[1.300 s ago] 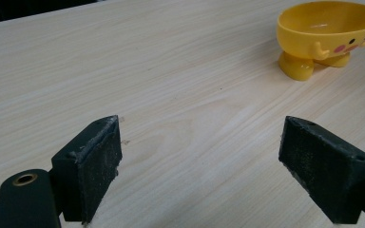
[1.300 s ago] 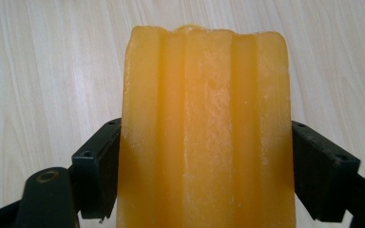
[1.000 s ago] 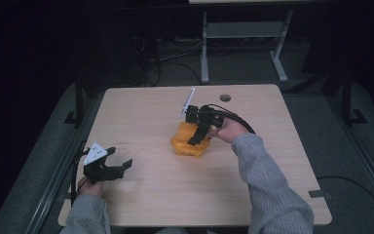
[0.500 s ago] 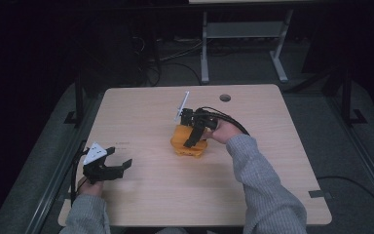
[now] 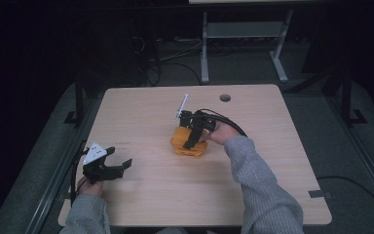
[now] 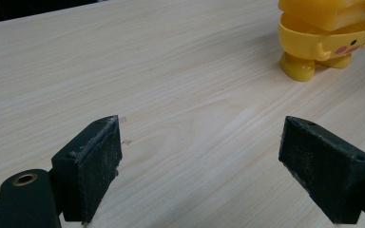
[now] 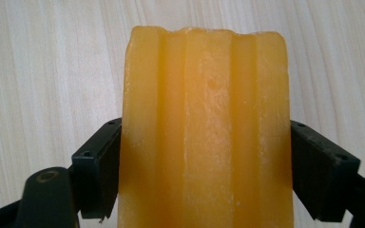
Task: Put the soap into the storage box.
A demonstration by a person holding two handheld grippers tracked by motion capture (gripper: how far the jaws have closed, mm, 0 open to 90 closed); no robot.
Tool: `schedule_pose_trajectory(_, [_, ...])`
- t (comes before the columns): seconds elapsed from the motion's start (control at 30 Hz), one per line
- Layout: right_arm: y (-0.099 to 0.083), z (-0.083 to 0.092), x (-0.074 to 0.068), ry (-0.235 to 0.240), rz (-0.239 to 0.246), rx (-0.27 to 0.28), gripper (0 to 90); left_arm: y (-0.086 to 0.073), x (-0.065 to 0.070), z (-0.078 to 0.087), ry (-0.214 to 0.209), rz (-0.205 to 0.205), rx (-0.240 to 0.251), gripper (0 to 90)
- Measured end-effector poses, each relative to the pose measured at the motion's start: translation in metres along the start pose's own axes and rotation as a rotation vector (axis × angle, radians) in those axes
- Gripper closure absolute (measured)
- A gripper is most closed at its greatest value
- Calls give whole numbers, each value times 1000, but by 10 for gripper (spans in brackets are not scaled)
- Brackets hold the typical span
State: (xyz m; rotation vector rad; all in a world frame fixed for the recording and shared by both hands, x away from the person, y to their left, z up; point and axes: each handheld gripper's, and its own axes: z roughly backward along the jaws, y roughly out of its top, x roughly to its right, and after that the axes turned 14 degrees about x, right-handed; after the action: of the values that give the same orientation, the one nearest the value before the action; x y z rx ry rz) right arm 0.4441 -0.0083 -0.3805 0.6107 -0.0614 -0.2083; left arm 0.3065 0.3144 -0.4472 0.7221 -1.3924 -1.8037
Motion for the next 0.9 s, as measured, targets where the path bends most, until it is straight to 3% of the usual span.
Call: schedule_pose_trajectory(0.9, [-3, -5, -2, -18, 17, -2, 208, 1, 0, 1, 1, 1, -7, 138])
